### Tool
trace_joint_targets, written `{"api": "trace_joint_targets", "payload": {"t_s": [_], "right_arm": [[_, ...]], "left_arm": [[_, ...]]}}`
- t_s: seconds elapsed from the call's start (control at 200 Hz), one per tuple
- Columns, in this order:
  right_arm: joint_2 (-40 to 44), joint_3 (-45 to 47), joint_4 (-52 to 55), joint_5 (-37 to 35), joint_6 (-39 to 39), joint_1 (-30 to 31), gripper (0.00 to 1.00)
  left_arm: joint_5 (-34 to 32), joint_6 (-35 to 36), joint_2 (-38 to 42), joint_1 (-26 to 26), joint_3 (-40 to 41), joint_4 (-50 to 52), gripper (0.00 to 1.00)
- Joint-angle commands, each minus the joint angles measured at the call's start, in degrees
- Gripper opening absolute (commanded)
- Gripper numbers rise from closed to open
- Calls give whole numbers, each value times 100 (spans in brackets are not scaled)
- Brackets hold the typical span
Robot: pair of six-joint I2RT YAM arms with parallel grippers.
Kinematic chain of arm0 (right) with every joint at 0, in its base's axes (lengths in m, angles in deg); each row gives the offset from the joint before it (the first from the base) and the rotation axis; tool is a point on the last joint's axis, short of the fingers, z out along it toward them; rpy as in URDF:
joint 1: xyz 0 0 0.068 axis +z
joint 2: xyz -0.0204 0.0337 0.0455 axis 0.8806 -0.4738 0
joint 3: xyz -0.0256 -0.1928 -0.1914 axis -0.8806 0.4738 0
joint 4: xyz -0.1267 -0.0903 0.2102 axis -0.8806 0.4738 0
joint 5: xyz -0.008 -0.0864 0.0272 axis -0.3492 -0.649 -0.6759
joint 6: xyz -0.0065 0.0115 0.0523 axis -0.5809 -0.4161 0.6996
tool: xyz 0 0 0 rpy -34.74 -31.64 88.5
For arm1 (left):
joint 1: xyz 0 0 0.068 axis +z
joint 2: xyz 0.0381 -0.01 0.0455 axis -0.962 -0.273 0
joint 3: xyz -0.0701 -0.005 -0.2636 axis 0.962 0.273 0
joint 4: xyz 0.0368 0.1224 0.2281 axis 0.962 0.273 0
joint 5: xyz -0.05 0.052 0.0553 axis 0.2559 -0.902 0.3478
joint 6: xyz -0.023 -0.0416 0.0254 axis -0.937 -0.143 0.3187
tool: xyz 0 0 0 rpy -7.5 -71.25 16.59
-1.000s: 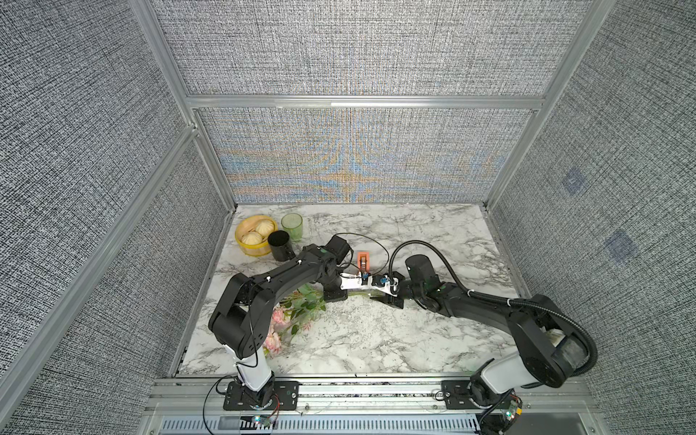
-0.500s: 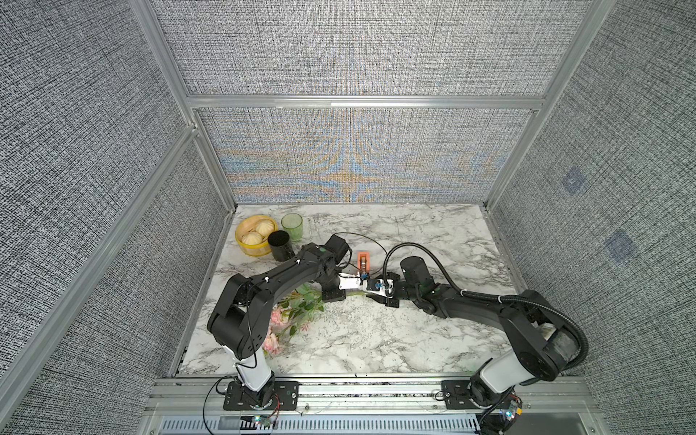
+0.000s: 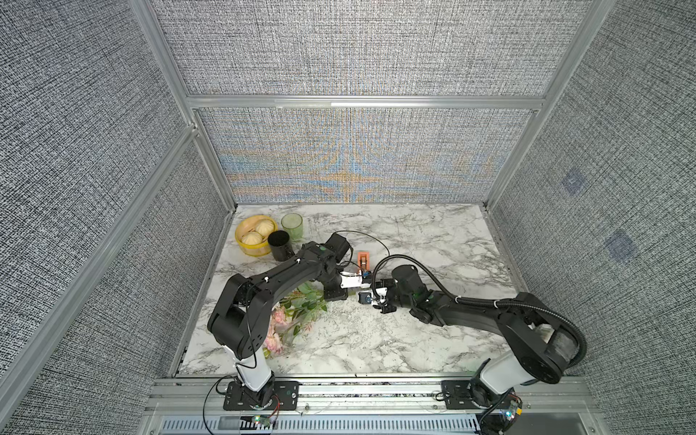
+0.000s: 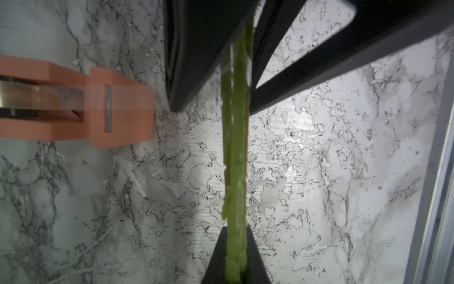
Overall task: Wrap bouquets with tape
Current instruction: Wrap the tape around the bouquet.
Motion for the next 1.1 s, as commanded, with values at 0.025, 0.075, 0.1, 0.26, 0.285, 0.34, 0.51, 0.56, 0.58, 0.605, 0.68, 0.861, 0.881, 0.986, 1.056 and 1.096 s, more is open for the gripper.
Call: {"api": "trace_joint_targets", "payload": {"t_s": [0.025,0.075,0.1,0.26,0.285,0.34,0.51,0.56,0.58,0.605,0.68,0.861,0.881,0.986,1.056,1.096], "right_arm": [[-15,-5,-255,-591,-152,94,33],[-40,-2,-299,-676,-197,122,30],[-62,3,-312,-740,-234,138,29],[-133,123,-741,-1128,-343,250,14],[-151,134,-808,-1177,-352,261,12],[-176,190,-968,-1259,-398,297,7],[-250,242,-1358,-1398,-451,367,0],[-259,226,-1332,-1380,-452,369,0],[-268,218,-1319,-1375,-456,369,0],[-271,209,-1305,-1371,-453,369,0],[-274,207,-1288,-1355,-456,369,0],[-291,189,-1277,-1239,-427,368,0],[-294,189,-1305,-1239,-429,361,0],[-293,244,-1581,-1189,-447,361,0],[-310,257,-1727,-1168,-559,369,0],[-317,273,-1910,-1183,-576,369,0]], "left_arm": [[233,100,-58,6,-81,230,0],[274,111,-49,6,-71,223,0],[288,119,-49,6,-70,229,0],[386,157,-110,6,-131,379,0],[382,149,-119,6,-140,395,0],[415,135,-113,15,-164,444,0],[406,-64,64,54,-202,478,15],[383,-122,176,88,-189,464,26],[386,-126,234,105,-180,453,33],[380,-141,311,123,-161,424,45],[377,-188,570,193,-99,342,100],[308,-449,1370,378,40,38,100],[179,-644,1475,384,56,-68,100],[-429,-1259,2191,421,321,-959,100],[-838,-1740,2744,449,653,-1903,100],[-949,-2018,3047,461,838,-2421,100]]}}
